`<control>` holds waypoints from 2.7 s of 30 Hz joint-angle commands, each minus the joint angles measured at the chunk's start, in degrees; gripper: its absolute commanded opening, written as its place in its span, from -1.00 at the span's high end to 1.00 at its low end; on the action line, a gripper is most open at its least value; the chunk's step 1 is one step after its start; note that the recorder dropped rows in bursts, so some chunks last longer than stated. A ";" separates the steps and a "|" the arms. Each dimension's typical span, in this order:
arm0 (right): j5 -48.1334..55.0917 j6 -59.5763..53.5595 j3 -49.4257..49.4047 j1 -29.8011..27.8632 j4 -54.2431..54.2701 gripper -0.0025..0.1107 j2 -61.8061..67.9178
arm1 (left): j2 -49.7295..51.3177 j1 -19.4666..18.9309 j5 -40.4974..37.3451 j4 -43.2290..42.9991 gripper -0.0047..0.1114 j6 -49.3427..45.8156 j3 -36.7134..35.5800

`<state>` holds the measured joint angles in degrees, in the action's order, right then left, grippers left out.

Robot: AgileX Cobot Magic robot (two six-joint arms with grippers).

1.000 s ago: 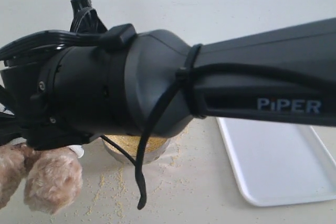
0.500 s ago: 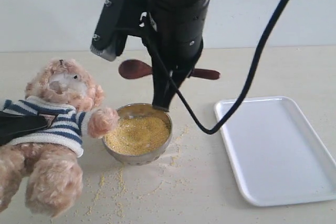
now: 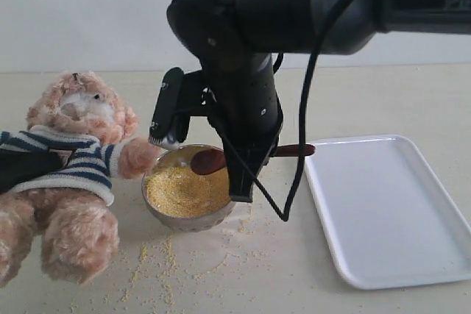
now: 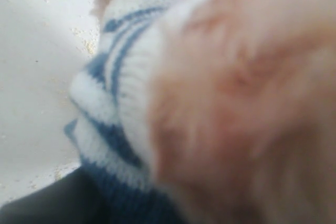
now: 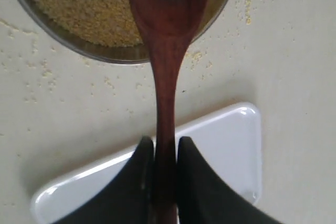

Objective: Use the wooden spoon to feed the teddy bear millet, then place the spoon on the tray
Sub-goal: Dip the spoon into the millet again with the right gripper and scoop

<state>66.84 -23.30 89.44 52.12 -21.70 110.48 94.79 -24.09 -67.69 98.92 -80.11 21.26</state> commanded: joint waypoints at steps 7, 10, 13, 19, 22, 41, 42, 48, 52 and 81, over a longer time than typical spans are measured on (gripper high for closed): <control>-4.42 0.53 -0.15 4.94 -15.03 0.96 5.63 | -0.17 -0.29 -0.59 1.03 0.83 2.16 2.31; -5.66 0.66 -0.15 4.94 -14.77 0.96 6.67 | -0.17 -0.29 -1.01 1.03 0.83 2.16 2.46; -5.92 0.66 -0.15 4.94 -14.52 0.96 7.29 | -0.17 -0.29 -1.01 1.03 0.83 2.16 2.46; -6.61 0.66 -0.15 4.94 -13.00 0.96 7.53 | -0.17 -0.29 -1.01 1.03 0.83 2.16 2.46; -7.00 0.66 -0.15 4.94 -12.37 0.96 7.53 | -0.17 -0.29 -0.79 1.03 0.83 2.16 2.46; -7.11 5.58 -0.15 4.94 -7.26 0.96 7.53 | -0.17 -0.29 -0.79 1.03 0.83 1.63 2.46; -6.73 5.58 -0.15 4.94 -7.26 0.96 7.43 | -0.17 -0.29 -0.79 1.03 0.83 1.63 2.46; -2.93 5.70 -0.15 4.94 -8.90 0.96 7.43 | -0.17 -0.29 0.64 1.03 0.83 0.60 2.46; -0.99 5.84 -0.15 4.94 -10.46 0.96 7.43 | -0.17 -0.29 0.64 1.03 0.83 0.60 2.46; -2.80 15.72 -0.15 4.94 -8.47 0.96 4.67 | -0.17 -0.29 2.40 1.03 0.83 0.15 2.46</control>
<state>66.00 -11.09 89.44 57.10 -30.63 116.43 94.79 -24.11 -64.39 99.04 -79.50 23.47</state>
